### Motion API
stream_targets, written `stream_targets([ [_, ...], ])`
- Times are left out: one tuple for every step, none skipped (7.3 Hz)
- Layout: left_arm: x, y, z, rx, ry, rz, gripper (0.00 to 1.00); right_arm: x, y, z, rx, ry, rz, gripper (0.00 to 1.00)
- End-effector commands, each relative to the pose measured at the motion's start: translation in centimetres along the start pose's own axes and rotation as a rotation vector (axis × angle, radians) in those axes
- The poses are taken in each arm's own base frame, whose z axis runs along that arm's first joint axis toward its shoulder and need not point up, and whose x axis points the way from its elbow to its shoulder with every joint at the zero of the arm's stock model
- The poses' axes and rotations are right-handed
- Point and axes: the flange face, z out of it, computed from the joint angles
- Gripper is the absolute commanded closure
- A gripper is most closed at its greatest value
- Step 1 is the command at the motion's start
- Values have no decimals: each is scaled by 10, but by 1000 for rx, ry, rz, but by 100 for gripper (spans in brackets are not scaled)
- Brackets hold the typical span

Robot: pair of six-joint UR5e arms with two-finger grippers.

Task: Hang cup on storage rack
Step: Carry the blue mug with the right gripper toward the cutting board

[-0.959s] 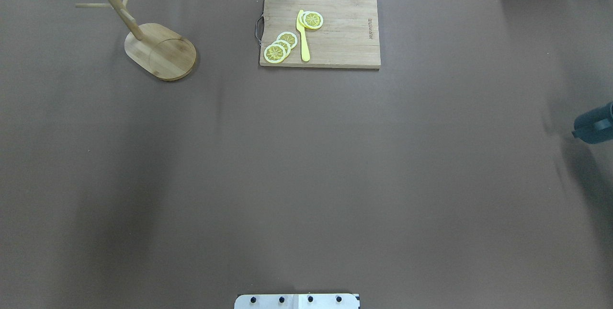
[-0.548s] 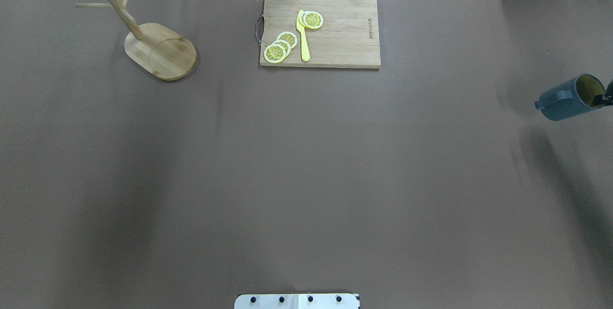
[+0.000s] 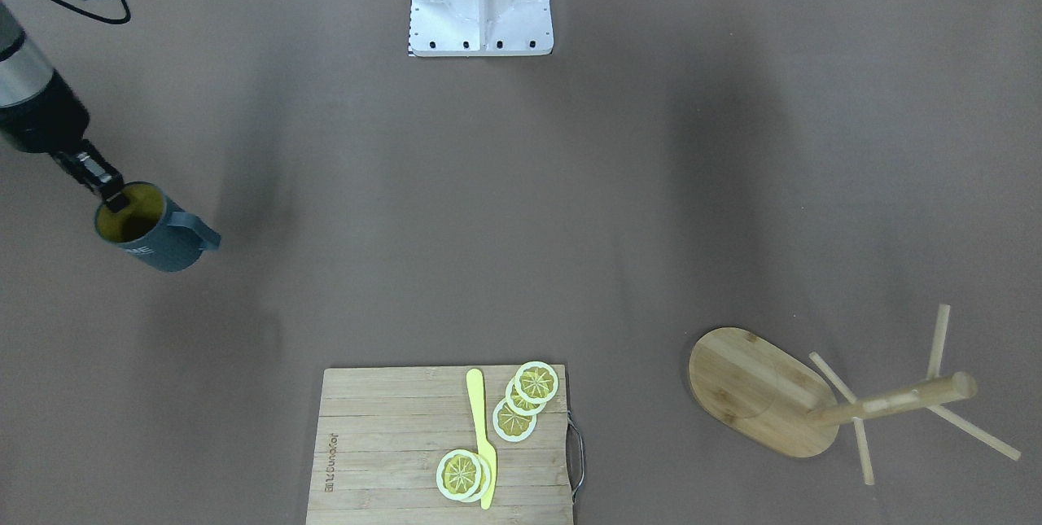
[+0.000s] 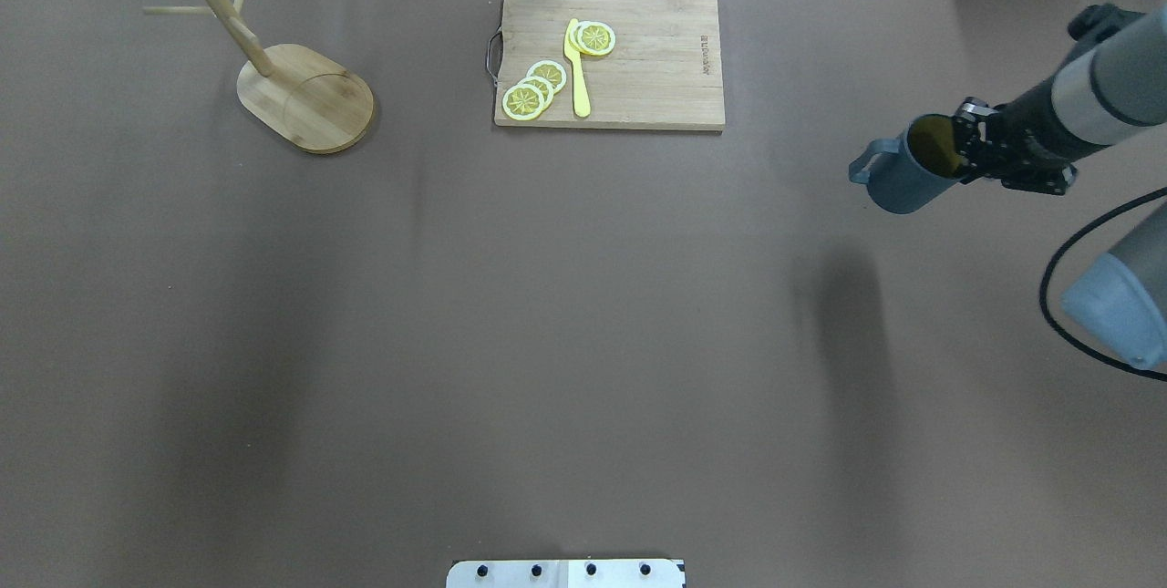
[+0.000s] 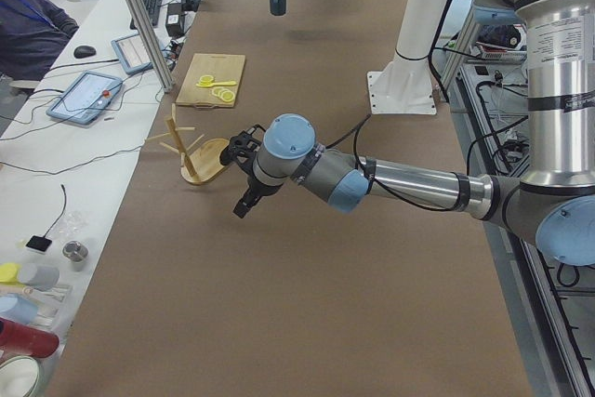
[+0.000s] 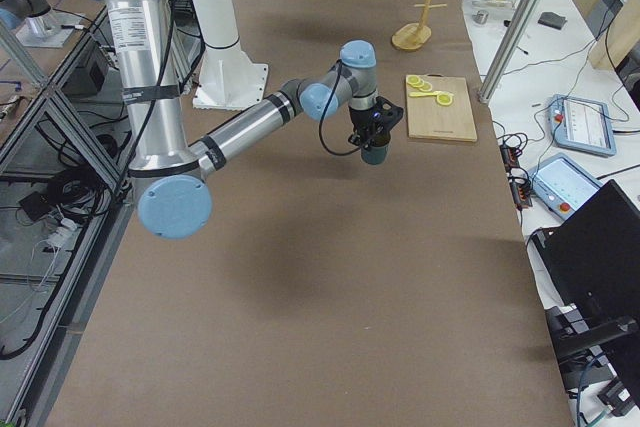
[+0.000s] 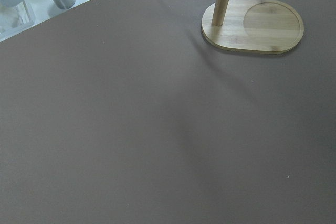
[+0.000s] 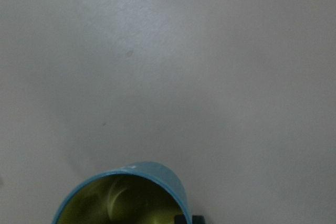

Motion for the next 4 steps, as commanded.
stream_targets([
  [0, 0, 0, 0, 1, -8, 1, -76, 100, 4, -11, 18, 93, 100],
  [0, 0, 1, -2, 4, -8, 1, -97, 127, 16, -3, 20, 143, 100],
  [0, 1, 1, -3, 4, -10, 1, -120, 148, 37, 3, 41, 200, 100],
  [0, 2, 1, -4, 4, -11, 1, -153, 164, 44, 0, 45, 268, 100],
])
